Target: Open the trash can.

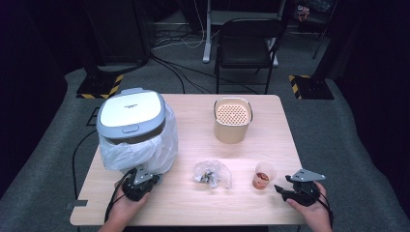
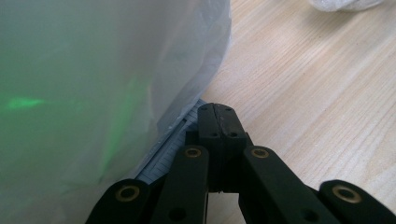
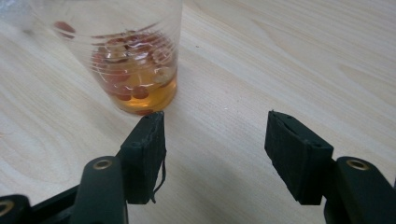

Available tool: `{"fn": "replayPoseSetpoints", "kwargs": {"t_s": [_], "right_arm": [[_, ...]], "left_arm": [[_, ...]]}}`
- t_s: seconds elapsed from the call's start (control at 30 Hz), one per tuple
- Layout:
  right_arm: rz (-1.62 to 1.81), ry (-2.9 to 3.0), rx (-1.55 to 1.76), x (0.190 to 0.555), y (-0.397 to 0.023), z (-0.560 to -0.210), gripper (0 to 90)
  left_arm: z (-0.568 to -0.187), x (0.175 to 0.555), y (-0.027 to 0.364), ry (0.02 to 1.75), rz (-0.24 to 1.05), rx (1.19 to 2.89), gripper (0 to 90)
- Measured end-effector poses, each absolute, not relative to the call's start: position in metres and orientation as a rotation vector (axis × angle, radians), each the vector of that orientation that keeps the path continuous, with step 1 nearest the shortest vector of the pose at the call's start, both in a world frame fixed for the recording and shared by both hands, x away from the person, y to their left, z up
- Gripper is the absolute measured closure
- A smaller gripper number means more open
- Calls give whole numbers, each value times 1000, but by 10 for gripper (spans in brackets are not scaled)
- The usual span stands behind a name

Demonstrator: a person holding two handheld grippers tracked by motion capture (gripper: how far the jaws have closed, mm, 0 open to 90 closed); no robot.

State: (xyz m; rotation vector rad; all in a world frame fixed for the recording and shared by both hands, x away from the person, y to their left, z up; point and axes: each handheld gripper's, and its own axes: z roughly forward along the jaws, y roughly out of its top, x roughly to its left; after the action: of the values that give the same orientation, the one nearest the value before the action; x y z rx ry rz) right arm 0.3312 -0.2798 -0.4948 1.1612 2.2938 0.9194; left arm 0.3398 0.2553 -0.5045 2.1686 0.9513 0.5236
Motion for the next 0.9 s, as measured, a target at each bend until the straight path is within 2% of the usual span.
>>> {"fn": "replayPoseSetpoints", "kwargs": {"t_s": [0.23,0.47,0.9], "right_arm": [[925,2281,1143,325,-279,-483,409],[916,2272,1140,322,-278,-477,404],[953,2239,1175,318,-281,-457,394]], "left_arm": [[-504,344,257,967,469,2201,900],[-505,346,251,970,502,2261,900],[-502,348,245,1027,465,2286,900]]}}
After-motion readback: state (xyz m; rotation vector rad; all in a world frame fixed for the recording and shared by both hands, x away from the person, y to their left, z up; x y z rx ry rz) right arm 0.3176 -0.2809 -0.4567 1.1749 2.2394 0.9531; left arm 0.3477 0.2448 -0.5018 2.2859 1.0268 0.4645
